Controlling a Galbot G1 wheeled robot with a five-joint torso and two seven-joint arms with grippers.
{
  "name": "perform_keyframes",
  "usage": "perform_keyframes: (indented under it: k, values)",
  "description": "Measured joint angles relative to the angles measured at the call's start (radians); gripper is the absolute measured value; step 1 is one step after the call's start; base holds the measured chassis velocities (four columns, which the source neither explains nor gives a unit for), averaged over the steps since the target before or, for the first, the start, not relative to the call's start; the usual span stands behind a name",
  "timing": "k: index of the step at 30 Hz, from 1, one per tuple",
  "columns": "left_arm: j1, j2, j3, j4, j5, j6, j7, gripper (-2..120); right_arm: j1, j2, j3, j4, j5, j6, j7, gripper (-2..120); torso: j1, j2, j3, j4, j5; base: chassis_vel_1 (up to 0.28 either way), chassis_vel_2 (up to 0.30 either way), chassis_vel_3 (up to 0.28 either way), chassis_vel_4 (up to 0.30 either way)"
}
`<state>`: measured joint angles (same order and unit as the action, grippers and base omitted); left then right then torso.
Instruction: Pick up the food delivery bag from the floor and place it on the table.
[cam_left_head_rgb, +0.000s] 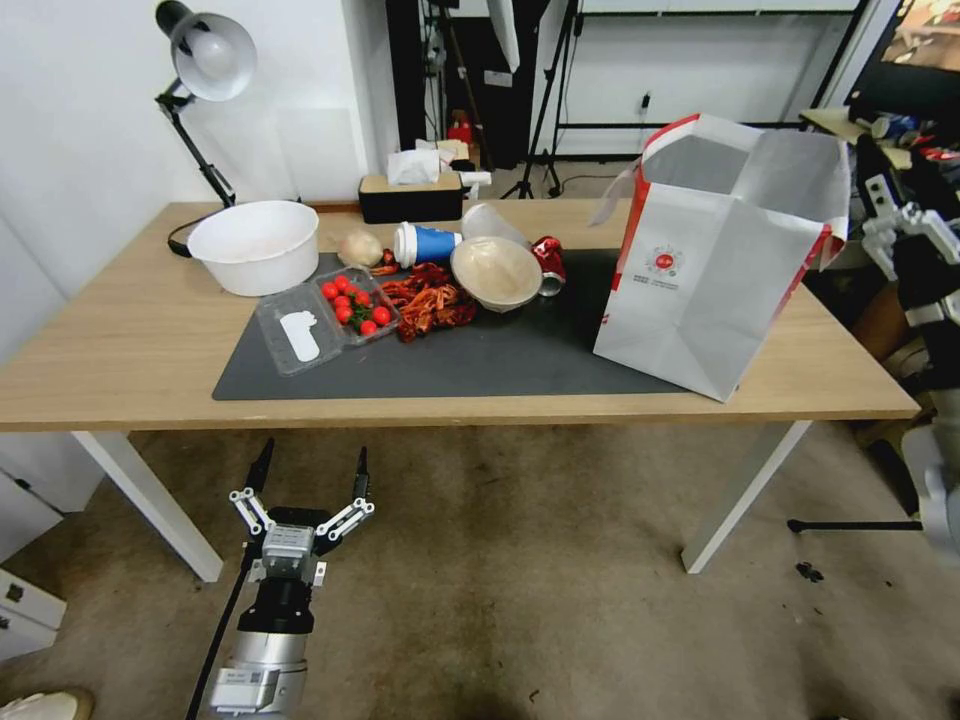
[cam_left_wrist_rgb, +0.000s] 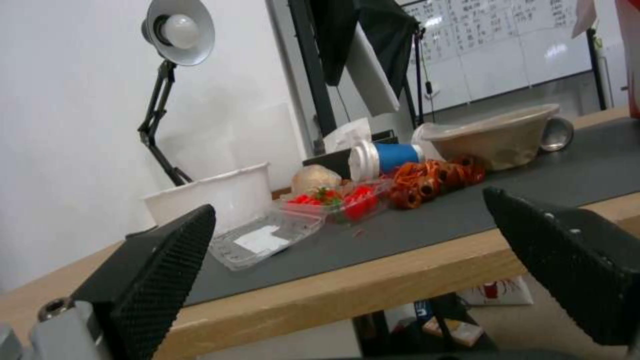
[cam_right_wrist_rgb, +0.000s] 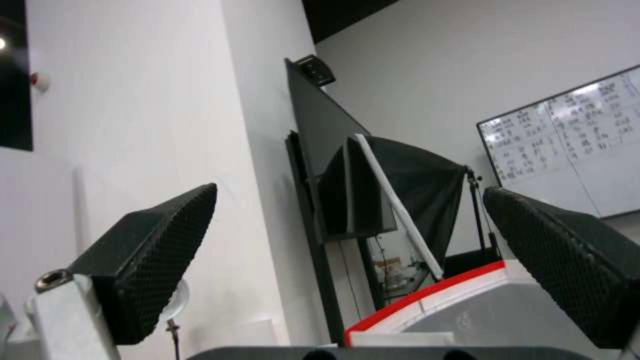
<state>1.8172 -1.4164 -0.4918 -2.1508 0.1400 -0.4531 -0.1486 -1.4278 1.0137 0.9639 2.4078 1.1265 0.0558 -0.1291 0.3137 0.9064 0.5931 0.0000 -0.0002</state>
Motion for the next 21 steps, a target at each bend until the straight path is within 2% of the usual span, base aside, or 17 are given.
perform_keyframes:
  k: [8, 12, 13, 15, 16, 19, 21]
  values:
    - [-0.006, 0.009, -0.004, 0.008, -0.021, -0.005, 0.0, 100, -0.091, 0.111, -0.05, 0.029, -0.161, 0.037, -0.067, 100, 0.0, 0.0, 0.0, 0.0001, 0.0001, 0.0, 0.0, 0.0, 0.0]
    - [-0.016, 0.018, -0.027, 0.027, -0.048, -0.008, 0.004, 100, -0.154, 0.203, -0.1, 0.013, -0.29, 0.051, -0.092, 100, 0.0, 0.0, 0.0, 0.0, 0.0, 0.0, 0.0, 0.0, 0.0]
    - [-0.016, 0.018, -0.027, 0.027, -0.048, -0.008, 0.004, 100, -0.154, 0.203, -0.1, 0.013, -0.29, 0.051, -0.092, 100, 0.0, 0.0, 0.0, 0.0, 0.0, 0.0, 0.0, 0.0, 0.0]
    - [-0.02, 0.022, -0.042, 0.039, -0.062, -0.013, 0.01, 100, -0.189, 0.255, -0.12, -0.008, -0.367, 0.071, -0.108, 100, 0.0, 0.0, 0.0, 0.0, 0.0, 0.0, 0.0, 0.0, 0.0]
    - [-0.02, 0.022, -0.042, 0.039, -0.062, -0.013, 0.01, 100, -0.189, 0.255, -0.12, -0.008, -0.367, 0.071, -0.108, 100, 0.0, 0.0, 0.0, 0.0, 0.0, 0.0, 0.0, 0.0, 0.0]
    - [-0.03, 0.026, -0.056, 0.059, -0.077, -0.017, 0.021, 100, -0.259, 0.345, -0.14, -0.078, -0.474, 0.137, -0.148, 100, 0.0, 0.0, 0.0, 0.0, 0.0002, 0.0, 0.0, 0.0, 0.0]
    - [-0.033, 0.026, -0.057, 0.064, -0.078, -0.017, 0.025, 100, -0.277, 0.364, -0.144, -0.101, -0.491, 0.156, -0.161, 100, 0.0, 0.0, 0.0, -0.0002, 0.0001, 0.0, 0.0, 0.0, 0.0]
